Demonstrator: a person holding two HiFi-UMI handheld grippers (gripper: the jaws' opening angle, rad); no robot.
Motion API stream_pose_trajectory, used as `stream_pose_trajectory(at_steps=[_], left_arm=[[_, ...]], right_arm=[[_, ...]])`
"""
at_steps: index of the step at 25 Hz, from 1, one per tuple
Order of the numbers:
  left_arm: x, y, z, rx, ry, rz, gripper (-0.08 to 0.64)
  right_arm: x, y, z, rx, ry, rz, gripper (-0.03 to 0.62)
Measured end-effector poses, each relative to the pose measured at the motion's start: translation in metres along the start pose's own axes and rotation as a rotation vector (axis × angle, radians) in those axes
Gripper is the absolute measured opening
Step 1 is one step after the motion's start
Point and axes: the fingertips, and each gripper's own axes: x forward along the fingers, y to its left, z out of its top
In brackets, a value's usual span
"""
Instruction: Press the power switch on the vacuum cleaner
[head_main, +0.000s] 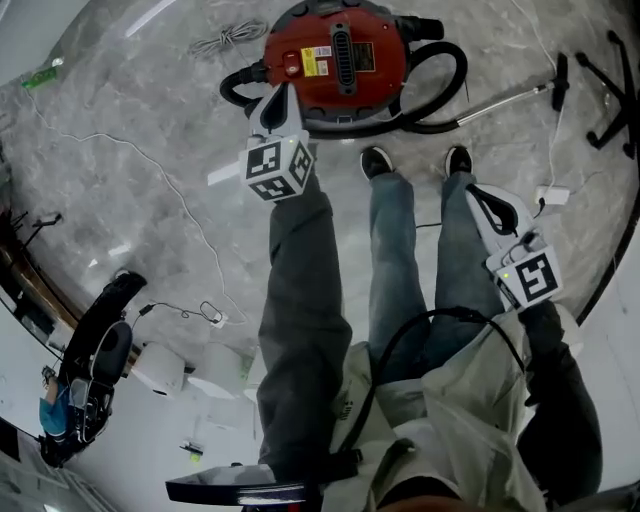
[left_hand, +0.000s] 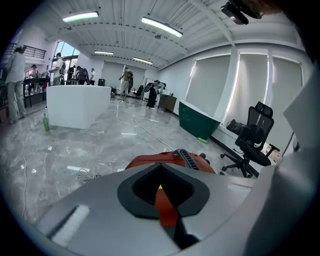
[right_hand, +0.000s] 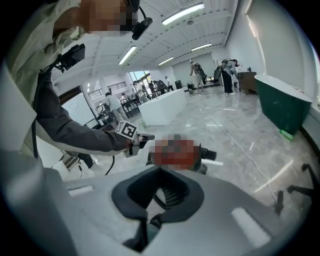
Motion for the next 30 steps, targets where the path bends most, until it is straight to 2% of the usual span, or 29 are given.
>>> stream_pose_trajectory(at_steps=[4, 8, 12, 15, 17, 19, 22, 26, 30], left_arm=[[0.031, 0.011, -0.01, 0.046, 0.025, -0.011, 0.003], [0.041, 0.023, -0.02, 0.046, 0.046, 0.028, 0.003], [0.046, 0.026, -0.026, 0.061, 0.064, 0.049, 0.003], [0.047, 0.027, -0.026, 0.025, 0.046, 0.06, 0.003], [0.048, 0.027, -0.031, 0.005, 0.064, 0.057, 0.003], [0.049, 0.027, -0.037, 0.038, 0.089, 0.057, 0.003], [0.05, 0.025, -0.039, 0.091, 0.082, 0.079, 0.003], [0.048, 0.026, -0.037, 0.071, 0.033, 0.111, 0.003], [0.048, 0.026, -0.038, 0.062, 0.018, 0.11, 0.003]], right_arm=[[0.014, -0.009, -0.018, 0.032, -0.017, -0.026, 0.002], [0.028, -0.014, -0.004, 0.051, -0.071, -0.038, 0.002], [0.051, -0.013, 0.014, 0.018, -0.093, -0.021, 0.002], [0.067, -0.01, 0.025, 0.009, -0.12, 0.005, 0.002], [0.072, -0.008, 0.028, 0.014, -0.129, 0.019, 0.002], [0.075, -0.006, 0.027, 0.018, -0.128, 0.027, 0.002], [0.075, -0.007, 0.023, 0.028, -0.121, 0.026, 0.002], [0.082, -0.014, 0.022, 0.015, -0.12, -0.009, 0.002], [0.104, -0.025, 0.012, 0.037, -0.052, -0.054, 0.002]])
